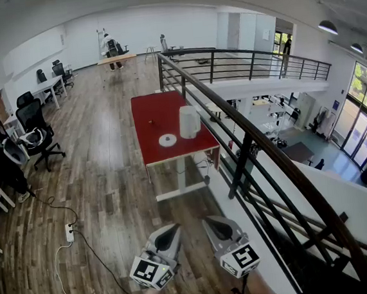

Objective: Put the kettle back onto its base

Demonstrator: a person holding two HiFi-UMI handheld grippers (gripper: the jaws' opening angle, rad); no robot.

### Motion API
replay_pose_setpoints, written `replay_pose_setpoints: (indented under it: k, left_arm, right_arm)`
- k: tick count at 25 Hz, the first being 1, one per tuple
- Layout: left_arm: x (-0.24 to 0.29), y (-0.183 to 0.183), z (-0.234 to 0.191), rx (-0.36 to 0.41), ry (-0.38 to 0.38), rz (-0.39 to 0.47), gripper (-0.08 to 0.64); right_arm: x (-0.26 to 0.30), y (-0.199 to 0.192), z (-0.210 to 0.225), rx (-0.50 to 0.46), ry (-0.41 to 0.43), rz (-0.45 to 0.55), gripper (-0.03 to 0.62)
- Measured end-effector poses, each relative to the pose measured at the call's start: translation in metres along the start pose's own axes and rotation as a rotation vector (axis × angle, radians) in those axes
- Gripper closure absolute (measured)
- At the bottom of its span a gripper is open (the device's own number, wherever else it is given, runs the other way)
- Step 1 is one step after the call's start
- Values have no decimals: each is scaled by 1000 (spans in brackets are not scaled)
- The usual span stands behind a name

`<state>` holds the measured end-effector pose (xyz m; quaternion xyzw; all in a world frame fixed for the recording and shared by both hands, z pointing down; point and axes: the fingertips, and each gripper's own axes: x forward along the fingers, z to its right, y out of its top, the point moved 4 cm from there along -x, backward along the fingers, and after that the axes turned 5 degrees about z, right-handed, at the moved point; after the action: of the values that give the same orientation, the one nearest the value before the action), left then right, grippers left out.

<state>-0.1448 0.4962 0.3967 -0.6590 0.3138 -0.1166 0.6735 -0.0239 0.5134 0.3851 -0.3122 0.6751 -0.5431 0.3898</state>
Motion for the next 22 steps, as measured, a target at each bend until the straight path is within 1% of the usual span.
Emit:
replay_pose_setpoints:
  k: [8,13,22]
  left_arm:
    - [-1,2,3,2,-15,9,558]
    - [-7,3,5,0,-16,13,557]
    - [-21,4,10,3,-43,11,557]
  right_arm:
    - [-2,-5,-4,-4,-12,-11,584]
    - [-5,-8,-8,10,-26,-13,584]
    - [-5,-18,-29,18,16,-77,584]
